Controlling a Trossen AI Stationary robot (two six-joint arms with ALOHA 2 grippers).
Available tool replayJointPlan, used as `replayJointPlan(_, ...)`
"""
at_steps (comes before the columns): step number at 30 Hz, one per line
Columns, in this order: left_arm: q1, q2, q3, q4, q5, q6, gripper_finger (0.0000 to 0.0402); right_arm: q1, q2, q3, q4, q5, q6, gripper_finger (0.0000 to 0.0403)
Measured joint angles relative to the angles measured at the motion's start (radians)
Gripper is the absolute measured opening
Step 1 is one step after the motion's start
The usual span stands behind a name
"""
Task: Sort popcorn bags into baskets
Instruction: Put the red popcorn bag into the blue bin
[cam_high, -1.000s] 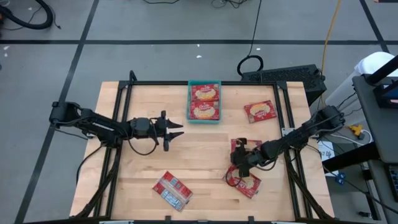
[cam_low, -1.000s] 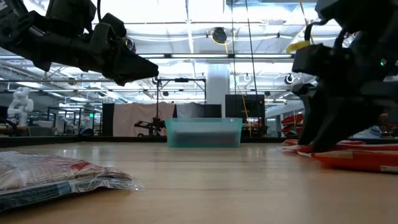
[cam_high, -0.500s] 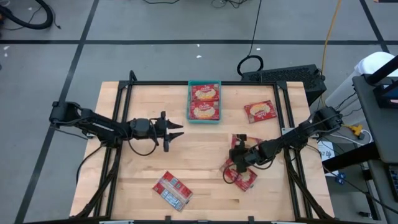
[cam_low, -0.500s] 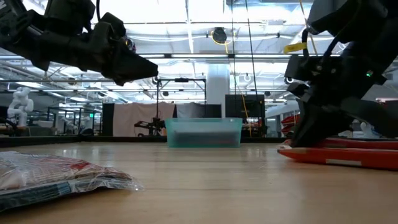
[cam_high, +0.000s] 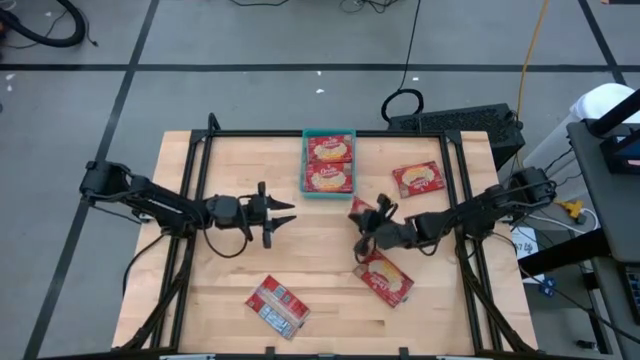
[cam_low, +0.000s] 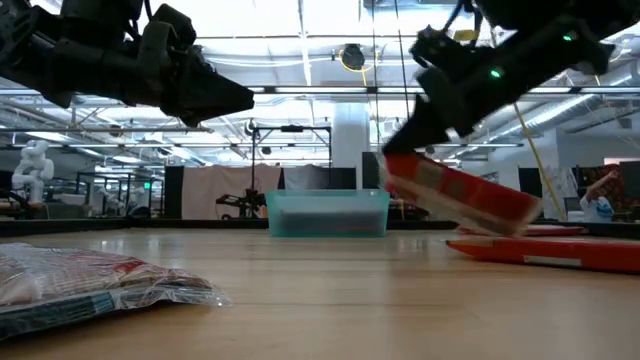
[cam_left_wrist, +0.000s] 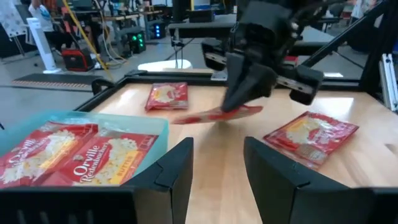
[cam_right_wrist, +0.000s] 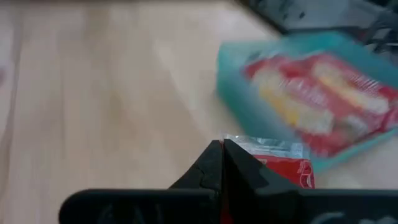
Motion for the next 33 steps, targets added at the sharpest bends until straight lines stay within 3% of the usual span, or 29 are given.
replayJointPlan(4, -0.015, 0.003, 0.0, 0.026, -0.001, -0.016, 0.017, -0.035, 0.002, 0.0, 0.164, 0.015, 0.002, 0.0)
replayJointPlan(9, -0.024, 0.055, 0.022, 0.059, -0.019, -0.03, 0.0238, -0.071, 0.004, 0.0, 0.296, 0.026, 0.003, 0.0)
replayJointPlan(17, -0.024, 0.287, 0.217, 0.062, -0.06, 0.024, 0.0332, -0.097, 0.004, 0.0, 0.378, 0.12, 0.004, 0.0)
replayJointPlan(23, -0.025, 0.501, 0.397, 0.06, -0.061, 0.0, 0.035, -0.112, 0.004, 0.0, 0.397, 0.122, 0.004, 0.0)
replayJointPlan(33, -0.032, 0.759, 0.596, -0.025, -0.113, -0.003, 0.0351, -0.145, 0.004, 0.0, 0.415, 0.12, 0.0, 0.0)
